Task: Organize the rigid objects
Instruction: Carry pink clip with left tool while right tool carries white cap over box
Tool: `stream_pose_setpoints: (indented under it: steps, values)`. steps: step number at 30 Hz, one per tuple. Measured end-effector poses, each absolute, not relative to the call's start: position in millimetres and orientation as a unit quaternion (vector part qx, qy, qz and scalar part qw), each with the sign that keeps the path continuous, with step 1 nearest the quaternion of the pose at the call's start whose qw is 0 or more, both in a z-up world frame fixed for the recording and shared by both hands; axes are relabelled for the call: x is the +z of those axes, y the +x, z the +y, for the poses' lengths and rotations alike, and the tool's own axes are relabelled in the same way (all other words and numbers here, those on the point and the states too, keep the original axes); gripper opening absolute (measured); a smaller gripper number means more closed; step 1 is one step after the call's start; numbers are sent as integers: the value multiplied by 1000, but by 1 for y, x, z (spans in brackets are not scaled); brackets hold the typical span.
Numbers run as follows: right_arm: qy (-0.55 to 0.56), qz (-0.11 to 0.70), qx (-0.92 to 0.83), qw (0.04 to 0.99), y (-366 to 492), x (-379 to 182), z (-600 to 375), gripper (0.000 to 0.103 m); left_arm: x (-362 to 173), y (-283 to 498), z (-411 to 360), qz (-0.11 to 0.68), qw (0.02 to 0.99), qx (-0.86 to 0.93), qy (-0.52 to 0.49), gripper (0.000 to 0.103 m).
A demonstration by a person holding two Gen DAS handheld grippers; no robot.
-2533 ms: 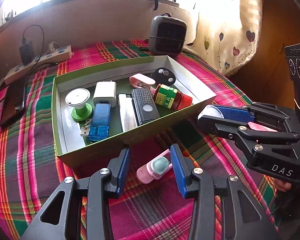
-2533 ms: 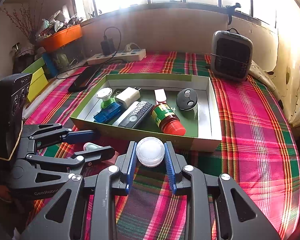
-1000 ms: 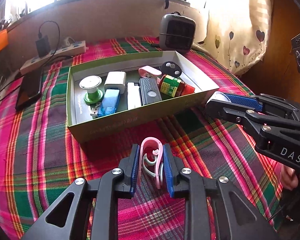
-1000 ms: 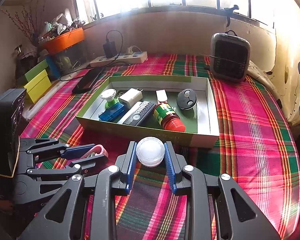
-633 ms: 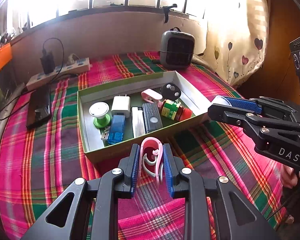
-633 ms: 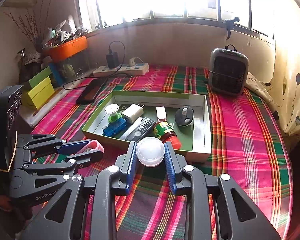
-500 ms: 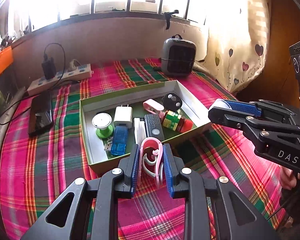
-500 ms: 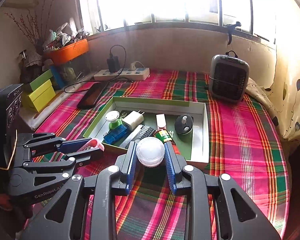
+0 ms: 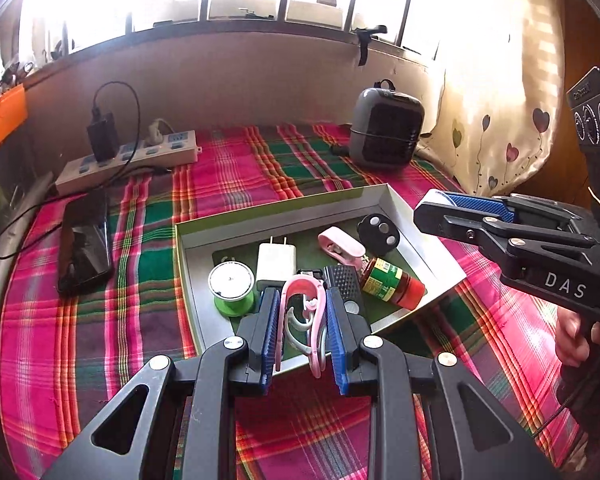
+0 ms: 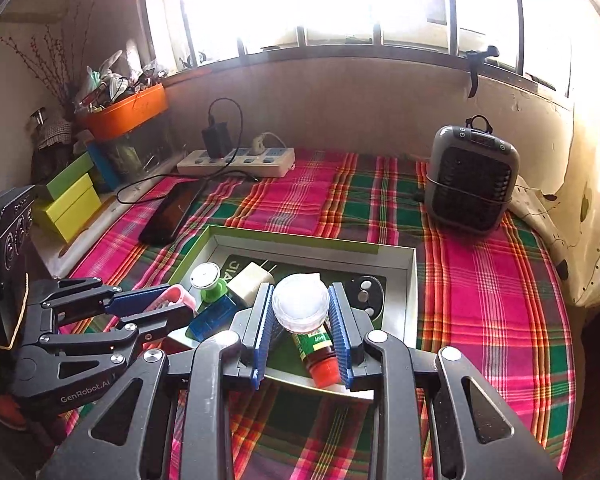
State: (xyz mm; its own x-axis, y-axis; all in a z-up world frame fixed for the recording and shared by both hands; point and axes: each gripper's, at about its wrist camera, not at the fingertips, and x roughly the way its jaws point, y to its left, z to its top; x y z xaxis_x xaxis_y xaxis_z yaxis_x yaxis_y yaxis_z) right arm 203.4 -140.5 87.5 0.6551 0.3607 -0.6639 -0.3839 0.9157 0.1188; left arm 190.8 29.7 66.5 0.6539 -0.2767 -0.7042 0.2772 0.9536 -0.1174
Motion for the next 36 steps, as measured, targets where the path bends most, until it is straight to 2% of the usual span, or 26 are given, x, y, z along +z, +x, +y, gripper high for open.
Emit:
stream_pose_setpoints:
  steps: [16, 36]
  values:
    - [-13, 420, 206, 884, 260, 32, -124, 28, 31, 218, 32, 419, 897, -141, -1, 22]
    - [-25, 428, 210, 878, 276, 17, -105, 29, 21, 225, 31, 423, 895, -143, 2, 22]
